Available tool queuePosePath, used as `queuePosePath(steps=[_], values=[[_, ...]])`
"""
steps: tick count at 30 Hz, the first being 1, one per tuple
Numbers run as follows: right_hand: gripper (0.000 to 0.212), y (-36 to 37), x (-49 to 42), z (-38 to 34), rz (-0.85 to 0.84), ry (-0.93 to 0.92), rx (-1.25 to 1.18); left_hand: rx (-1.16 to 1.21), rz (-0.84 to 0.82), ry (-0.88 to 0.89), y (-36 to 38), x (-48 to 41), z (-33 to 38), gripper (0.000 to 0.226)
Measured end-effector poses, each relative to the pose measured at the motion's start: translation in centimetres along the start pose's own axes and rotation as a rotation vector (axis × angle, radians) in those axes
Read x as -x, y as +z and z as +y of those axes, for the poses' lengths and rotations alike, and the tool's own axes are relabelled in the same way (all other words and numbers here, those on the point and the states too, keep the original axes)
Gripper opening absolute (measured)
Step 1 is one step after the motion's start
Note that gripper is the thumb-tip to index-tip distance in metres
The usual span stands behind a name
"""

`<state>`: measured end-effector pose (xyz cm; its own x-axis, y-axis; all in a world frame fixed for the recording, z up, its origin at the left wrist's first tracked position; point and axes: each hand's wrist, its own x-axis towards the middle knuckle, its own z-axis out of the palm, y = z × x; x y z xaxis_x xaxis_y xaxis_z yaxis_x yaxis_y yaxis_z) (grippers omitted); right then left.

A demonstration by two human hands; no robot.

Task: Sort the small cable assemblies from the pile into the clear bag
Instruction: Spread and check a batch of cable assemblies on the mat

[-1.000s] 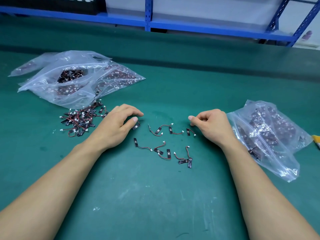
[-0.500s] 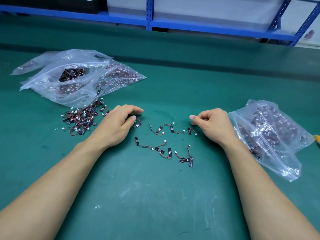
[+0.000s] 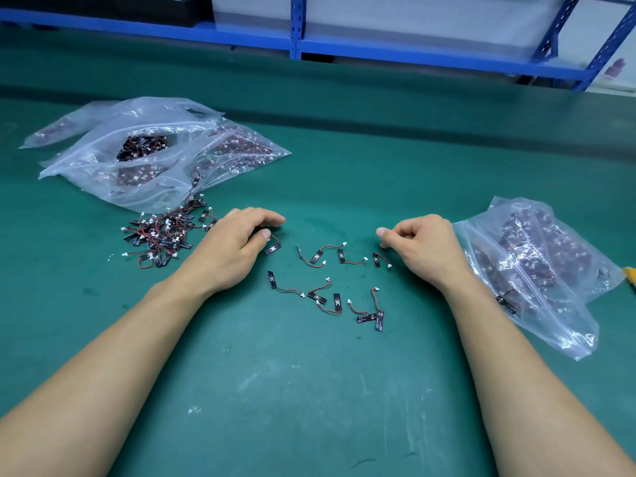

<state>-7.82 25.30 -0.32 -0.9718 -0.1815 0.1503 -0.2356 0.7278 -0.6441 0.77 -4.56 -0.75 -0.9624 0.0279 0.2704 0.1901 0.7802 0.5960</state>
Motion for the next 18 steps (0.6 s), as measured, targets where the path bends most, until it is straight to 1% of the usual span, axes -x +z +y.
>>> queuePosePath(steps=[9, 15, 18], values=[[0.034, -0.01, 0.03, -0.10, 0.007, 0.002, -0.022, 0.010, -0.009, -0.006, -0.01, -0.01, -0.05, 0.031], [0.034, -0.09, 0.06, -0.16, 0.019, 0.007, -0.075, 0.036, -0.039, -0.003, -0.06, 0.20, 0.21, 0.026], [0.033, -0.08, 0.05, -0.16, 0.025, 0.013, -0.079, 0.057, -0.068, -0.008, -0.12, 0.38, 0.48, 0.036]])
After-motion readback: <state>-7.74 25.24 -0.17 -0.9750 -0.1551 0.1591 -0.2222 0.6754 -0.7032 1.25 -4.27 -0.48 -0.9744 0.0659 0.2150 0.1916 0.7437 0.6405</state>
